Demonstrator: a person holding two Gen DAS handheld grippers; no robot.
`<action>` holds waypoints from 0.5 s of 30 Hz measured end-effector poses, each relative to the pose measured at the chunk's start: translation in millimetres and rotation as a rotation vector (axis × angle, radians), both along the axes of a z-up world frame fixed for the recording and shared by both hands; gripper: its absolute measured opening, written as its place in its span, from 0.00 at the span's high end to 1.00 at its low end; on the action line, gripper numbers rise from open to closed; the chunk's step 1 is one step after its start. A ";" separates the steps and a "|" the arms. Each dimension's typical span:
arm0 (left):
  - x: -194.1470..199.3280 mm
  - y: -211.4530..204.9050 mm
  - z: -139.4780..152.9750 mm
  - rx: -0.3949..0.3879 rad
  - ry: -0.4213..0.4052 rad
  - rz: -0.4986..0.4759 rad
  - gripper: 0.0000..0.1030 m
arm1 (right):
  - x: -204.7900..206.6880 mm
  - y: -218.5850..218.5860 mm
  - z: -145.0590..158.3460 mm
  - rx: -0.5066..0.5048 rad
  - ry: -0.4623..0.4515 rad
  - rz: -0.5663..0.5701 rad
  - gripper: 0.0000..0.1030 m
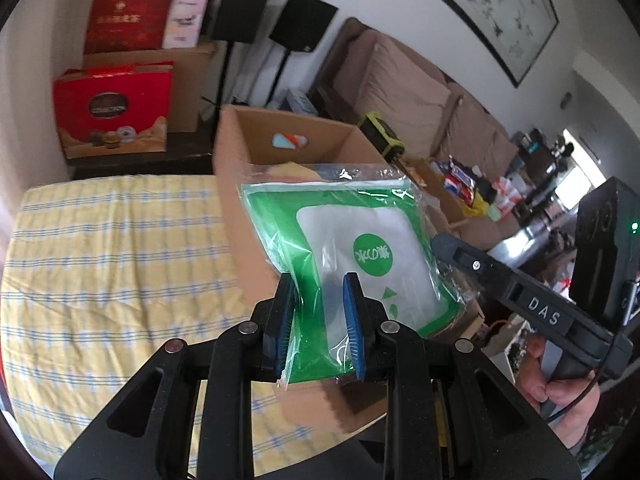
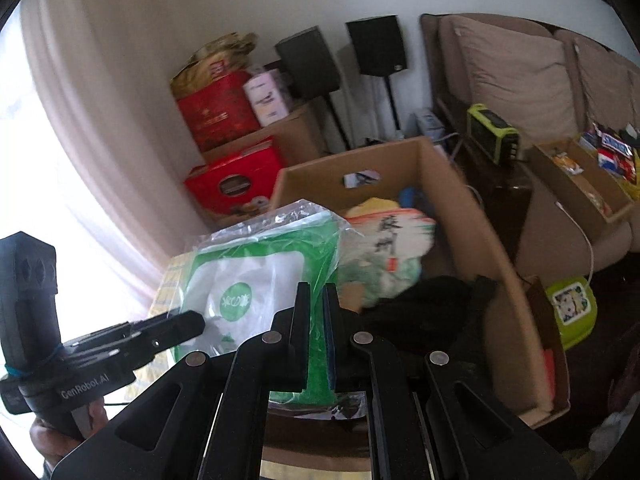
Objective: Organize objects
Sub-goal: 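Lift and carry the green packet over the box with the left tool, then lower the packet into the box and open the left tool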
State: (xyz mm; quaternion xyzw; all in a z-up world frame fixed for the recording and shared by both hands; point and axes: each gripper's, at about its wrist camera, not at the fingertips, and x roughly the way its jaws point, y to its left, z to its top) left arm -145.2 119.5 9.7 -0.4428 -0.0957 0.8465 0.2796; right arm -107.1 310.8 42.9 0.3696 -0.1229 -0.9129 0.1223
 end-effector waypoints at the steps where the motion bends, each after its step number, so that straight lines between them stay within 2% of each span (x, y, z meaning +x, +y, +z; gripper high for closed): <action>1: 0.5 5.8 -1.8 -0.003 -0.002 -0.006 0.78 | 0.5 6.2 -1.4 -0.002 -0.002 -0.011 0.95; 5: -0.7 31.7 -13.8 -0.034 -0.025 -0.039 0.78 | -0.9 29.7 -12.1 -0.007 -0.022 -0.058 0.95; 8: -3.6 47.1 -24.4 -0.076 -0.059 -0.088 0.78 | -3.6 44.3 -24.1 0.028 -0.043 -0.113 0.92; 10: -1.4 49.1 -26.5 -0.103 -0.050 -0.091 0.78 | -7.0 53.3 -34.6 0.038 -0.082 -0.140 0.92; 15: 4.8 42.1 -16.7 -0.115 -0.011 -0.071 0.76 | -6.6 63.4 -44.2 0.026 -0.086 -0.148 0.92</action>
